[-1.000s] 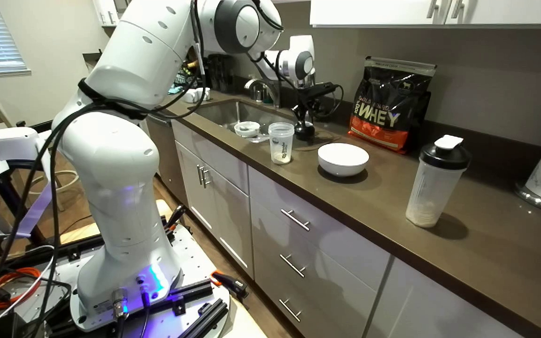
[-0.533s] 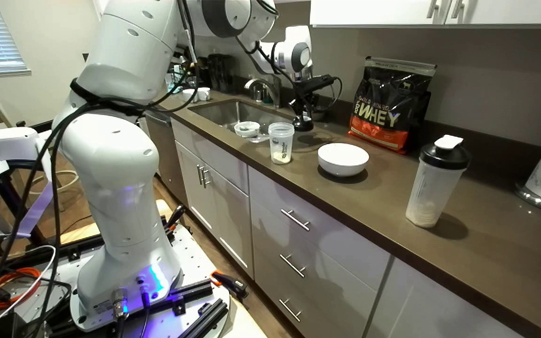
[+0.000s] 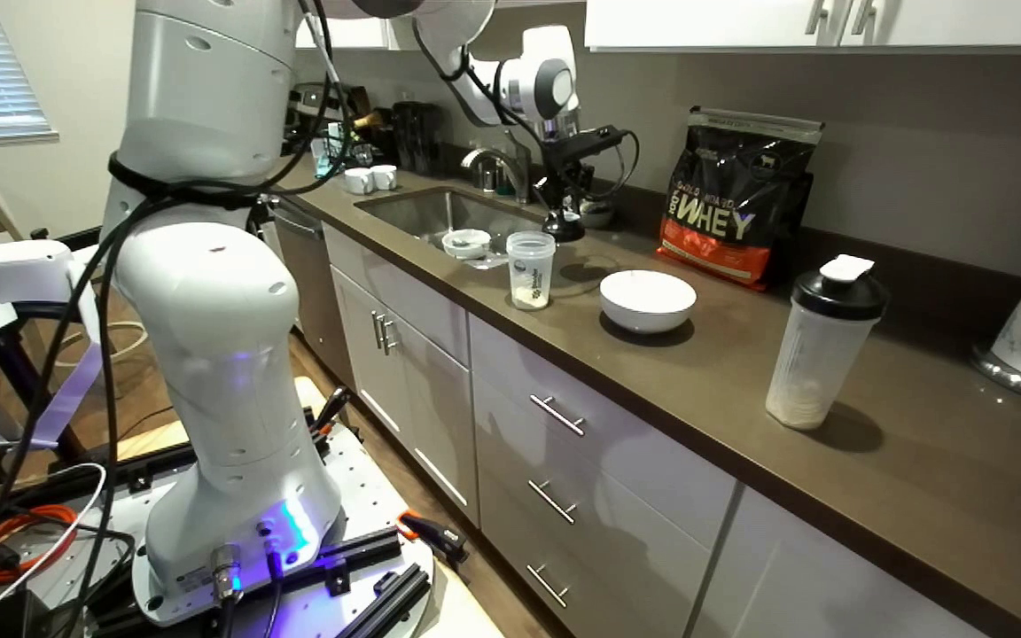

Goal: Put the lid on the bottle

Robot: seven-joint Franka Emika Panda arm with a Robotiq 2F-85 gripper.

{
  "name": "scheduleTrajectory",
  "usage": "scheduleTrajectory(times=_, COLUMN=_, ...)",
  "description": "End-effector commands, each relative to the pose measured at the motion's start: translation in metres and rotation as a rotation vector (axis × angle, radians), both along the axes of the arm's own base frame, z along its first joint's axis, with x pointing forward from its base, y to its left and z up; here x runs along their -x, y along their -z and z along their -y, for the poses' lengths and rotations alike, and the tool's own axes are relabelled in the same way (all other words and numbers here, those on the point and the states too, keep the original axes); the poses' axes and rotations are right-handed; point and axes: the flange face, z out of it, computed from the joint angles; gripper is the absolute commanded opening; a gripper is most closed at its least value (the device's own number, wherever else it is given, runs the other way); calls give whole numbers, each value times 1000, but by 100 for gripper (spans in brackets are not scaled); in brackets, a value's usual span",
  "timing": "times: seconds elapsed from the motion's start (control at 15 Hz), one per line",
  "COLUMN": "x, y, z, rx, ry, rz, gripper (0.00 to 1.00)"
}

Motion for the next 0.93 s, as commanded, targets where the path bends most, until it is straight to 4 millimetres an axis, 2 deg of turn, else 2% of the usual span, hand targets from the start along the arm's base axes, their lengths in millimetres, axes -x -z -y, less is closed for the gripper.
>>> scheduleTrajectory(times=0.0, x=28, y=-27, z=14, rx=11, ry=7, rz=44, gripper=13)
scheduleTrajectory(times=0.6, x=70, y=-84, z=29, rx=24, ry=22, rz=87, gripper=13)
scheduleTrajectory(times=0.87, x=82, y=-97, z=42, rx=29, ry=48, rz=92, gripper=13)
